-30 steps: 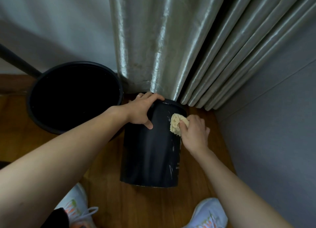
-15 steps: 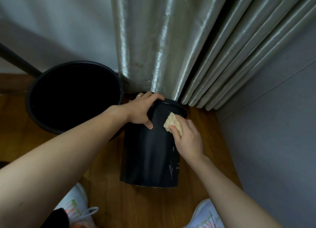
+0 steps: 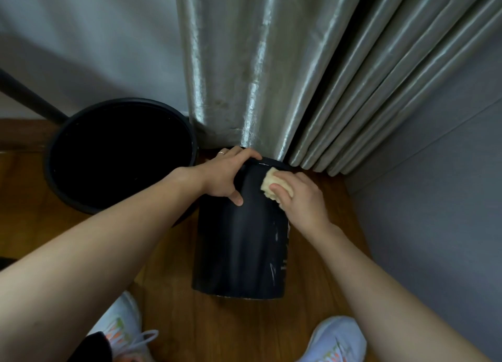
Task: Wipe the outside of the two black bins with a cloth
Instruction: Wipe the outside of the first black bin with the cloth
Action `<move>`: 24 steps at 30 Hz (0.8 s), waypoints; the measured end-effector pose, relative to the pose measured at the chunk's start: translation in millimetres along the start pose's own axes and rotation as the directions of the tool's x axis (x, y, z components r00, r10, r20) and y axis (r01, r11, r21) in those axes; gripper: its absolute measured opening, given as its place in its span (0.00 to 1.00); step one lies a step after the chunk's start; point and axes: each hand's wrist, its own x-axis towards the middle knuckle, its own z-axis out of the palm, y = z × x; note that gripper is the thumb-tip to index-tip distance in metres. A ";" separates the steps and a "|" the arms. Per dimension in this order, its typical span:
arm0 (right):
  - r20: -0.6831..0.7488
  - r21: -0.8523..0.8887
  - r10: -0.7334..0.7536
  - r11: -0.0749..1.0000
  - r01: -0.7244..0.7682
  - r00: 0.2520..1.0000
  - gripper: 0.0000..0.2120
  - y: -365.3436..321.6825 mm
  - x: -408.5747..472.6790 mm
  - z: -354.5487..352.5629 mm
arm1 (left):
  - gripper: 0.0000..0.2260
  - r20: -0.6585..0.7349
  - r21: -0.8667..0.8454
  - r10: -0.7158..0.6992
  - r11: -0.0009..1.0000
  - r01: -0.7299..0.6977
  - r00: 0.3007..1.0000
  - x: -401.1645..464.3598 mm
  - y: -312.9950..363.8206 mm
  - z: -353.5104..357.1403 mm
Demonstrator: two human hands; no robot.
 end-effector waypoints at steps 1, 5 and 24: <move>0.017 -0.013 -0.048 0.999 0.049 0.999 0.17 -7.4 2.1 2.9 | 0.47 0.000 0.001 -0.001 1.000 0.001 1.000 0.4 0.6 0.6; 0.006 -0.100 -0.056 0.993 0.056 0.998 0.17 -24.4 13.9 7.4 | 0.48 0.003 -0.001 0.000 1.000 0.000 1.000 1.1 0.7 1.0; 0.085 0.026 -0.031 0.999 0.029 0.996 0.18 13.3 7.3 -13.1 | 0.49 0.016 0.052 -0.051 0.997 0.050 0.999 11.7 25.3 1.8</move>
